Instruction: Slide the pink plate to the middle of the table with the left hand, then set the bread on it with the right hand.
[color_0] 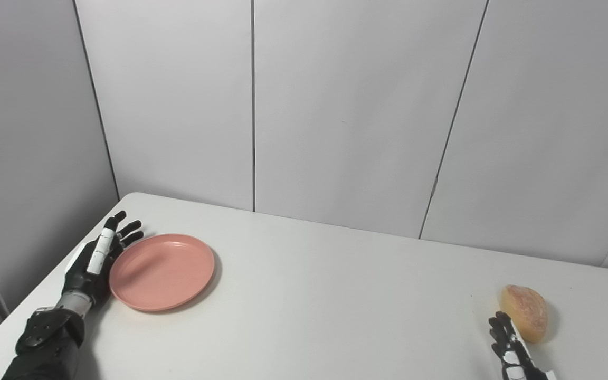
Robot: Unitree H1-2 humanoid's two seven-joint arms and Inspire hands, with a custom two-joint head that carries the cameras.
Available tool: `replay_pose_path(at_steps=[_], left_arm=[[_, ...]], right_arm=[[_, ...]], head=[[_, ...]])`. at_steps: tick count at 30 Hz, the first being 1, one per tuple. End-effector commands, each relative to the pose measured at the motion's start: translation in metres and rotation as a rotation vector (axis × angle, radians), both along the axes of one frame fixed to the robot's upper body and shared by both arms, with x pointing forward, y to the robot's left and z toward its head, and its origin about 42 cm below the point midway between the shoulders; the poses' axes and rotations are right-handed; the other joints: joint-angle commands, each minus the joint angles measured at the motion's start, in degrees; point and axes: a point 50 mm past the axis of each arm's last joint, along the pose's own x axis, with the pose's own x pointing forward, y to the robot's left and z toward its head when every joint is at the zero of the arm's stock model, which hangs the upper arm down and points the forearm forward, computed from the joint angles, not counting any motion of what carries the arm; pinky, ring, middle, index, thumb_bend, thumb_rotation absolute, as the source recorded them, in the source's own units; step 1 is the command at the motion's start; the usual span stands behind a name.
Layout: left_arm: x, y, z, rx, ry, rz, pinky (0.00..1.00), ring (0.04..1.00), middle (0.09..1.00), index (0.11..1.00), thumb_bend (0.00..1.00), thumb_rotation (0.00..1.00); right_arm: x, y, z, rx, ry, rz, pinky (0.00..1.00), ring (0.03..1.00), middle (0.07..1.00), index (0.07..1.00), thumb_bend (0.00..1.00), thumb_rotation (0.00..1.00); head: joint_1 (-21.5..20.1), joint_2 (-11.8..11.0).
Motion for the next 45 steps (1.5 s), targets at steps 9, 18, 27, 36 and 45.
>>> replay_pose_path(at_steps=[9,18,27,36,45], left_arm=[[0.011,-0.017,0.002,-0.026,-0.029,-0.038,0.88,0.899,0.922,0.993,1.0,0.86],[0.014,-0.035,-0.002,-0.048,-0.052,-0.06,0.83,0.884,0.901,0.956,1.0,0.85],[0.017,-0.056,-0.017,-0.047,-0.014,-0.081,0.82,0.875,0.89,0.949,0.97,0.87],[0.02,-0.089,-0.024,-0.027,0.008,-0.112,0.78,0.853,0.86,0.928,1.0,0.87],[0.017,-0.124,-0.03,-0.019,0.032,-0.143,0.76,0.84,0.862,0.925,1.0,0.87]], right_arm=[[-0.021,-0.004,-0.025,0.006,0.09,-0.016,1.0,0.984,0.965,0.976,0.81,0.99],[-0.02,-0.003,-0.025,0.008,0.09,-0.015,1.0,0.982,0.963,0.975,0.81,0.98],[-0.019,0.001,-0.025,0.005,0.09,-0.012,1.0,0.978,0.962,0.972,0.82,0.98],[-0.02,0.004,-0.022,0.01,0.091,-0.013,1.0,0.981,0.962,0.974,0.81,0.98],[-0.02,0.004,-0.021,0.014,0.093,-0.009,1.0,0.98,0.961,0.973,0.82,0.98]], head=[[-0.1,0.1],[-0.4,0.2],[-1.2,0.3],[-1.9,0.6],[-2.4,1.0]])
